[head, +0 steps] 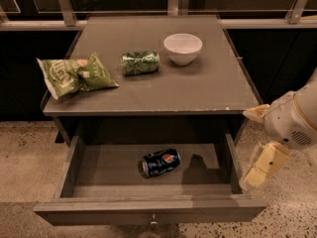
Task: Pick pepsi can from top drawer and place on counter
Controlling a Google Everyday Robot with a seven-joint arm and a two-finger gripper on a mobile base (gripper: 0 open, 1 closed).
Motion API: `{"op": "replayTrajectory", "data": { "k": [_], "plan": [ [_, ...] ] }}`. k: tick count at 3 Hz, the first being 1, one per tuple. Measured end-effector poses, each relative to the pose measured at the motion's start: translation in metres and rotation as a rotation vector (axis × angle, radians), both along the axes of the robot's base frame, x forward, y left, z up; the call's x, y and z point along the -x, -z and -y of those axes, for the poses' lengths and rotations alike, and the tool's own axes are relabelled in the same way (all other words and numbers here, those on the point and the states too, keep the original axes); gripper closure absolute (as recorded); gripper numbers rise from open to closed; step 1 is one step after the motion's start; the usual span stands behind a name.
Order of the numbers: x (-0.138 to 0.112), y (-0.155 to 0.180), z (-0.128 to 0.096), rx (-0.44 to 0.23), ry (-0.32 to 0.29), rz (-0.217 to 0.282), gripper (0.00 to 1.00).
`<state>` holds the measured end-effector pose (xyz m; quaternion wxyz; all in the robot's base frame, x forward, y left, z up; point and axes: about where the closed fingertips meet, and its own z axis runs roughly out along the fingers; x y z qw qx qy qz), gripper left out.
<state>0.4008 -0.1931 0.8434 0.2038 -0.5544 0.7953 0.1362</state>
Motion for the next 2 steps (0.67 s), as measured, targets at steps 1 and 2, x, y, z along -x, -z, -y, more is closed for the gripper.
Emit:
{"op": "replayTrajectory", "data": {
  "k": [1,2],
  "plan": [
    [0.015,0.047,0.001,-0.098,0.067,-0.083,0.0],
    [0.023,0.093,-0.004,-0.179,0.126,-0.115,0.0]
  ]
}}
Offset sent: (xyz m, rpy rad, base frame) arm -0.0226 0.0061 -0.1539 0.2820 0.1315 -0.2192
